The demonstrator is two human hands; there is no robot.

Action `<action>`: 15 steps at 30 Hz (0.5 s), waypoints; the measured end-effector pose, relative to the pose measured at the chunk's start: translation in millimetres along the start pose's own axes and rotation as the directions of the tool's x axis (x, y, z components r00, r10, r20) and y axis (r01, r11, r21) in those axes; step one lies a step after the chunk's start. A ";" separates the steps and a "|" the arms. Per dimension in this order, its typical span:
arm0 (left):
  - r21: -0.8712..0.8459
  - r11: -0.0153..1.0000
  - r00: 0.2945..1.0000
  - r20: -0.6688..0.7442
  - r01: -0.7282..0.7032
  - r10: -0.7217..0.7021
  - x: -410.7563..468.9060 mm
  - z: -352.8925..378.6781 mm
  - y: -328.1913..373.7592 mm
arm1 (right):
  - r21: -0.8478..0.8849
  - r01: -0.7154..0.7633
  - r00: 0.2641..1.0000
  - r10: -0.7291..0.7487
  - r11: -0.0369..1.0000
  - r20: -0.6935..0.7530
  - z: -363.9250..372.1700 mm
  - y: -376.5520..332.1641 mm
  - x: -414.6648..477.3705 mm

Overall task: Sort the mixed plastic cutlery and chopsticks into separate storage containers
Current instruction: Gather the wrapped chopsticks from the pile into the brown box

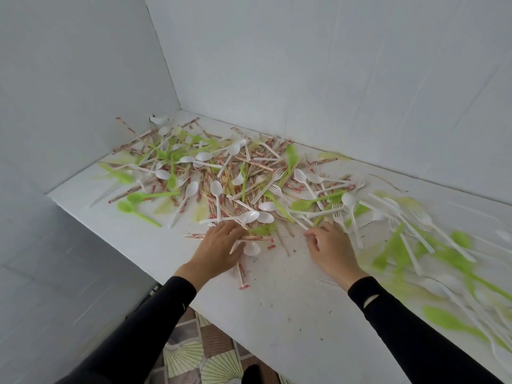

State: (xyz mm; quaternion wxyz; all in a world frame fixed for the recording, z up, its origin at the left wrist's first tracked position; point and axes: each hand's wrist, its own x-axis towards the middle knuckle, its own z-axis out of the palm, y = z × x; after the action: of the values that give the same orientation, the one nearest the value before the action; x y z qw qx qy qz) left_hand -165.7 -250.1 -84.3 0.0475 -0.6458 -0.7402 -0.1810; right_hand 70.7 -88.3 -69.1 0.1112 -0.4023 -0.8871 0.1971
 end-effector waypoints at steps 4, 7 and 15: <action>-0.022 0.999 0.995 0.090 0.043 -0.041 -6.0 3.1 -35.4 | 0.105 0.184 0.979 -0.192 0.977 0.068 23.3 -39.6 7.5; -0.058 0.992 0.992 0.061 0.112 -0.108 -6.9 0.0 -62.5 | 0.129 0.268 0.950 -0.284 0.955 0.127 41.8 -62.5 11.9; 0.008 0.979 0.974 -0.101 0.206 -0.204 -8.9 -3.2 -124.8 | 0.125 0.300 0.934 -0.318 0.946 0.166 64.2 -90.6 11.2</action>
State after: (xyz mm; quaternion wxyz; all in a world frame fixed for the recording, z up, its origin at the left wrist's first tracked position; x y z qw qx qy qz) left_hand -286.3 -272.0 -109.9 0.0712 -0.5557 -0.8013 -0.2101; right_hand -20.1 -150.8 -86.5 0.0781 -0.2320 -0.9350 0.2566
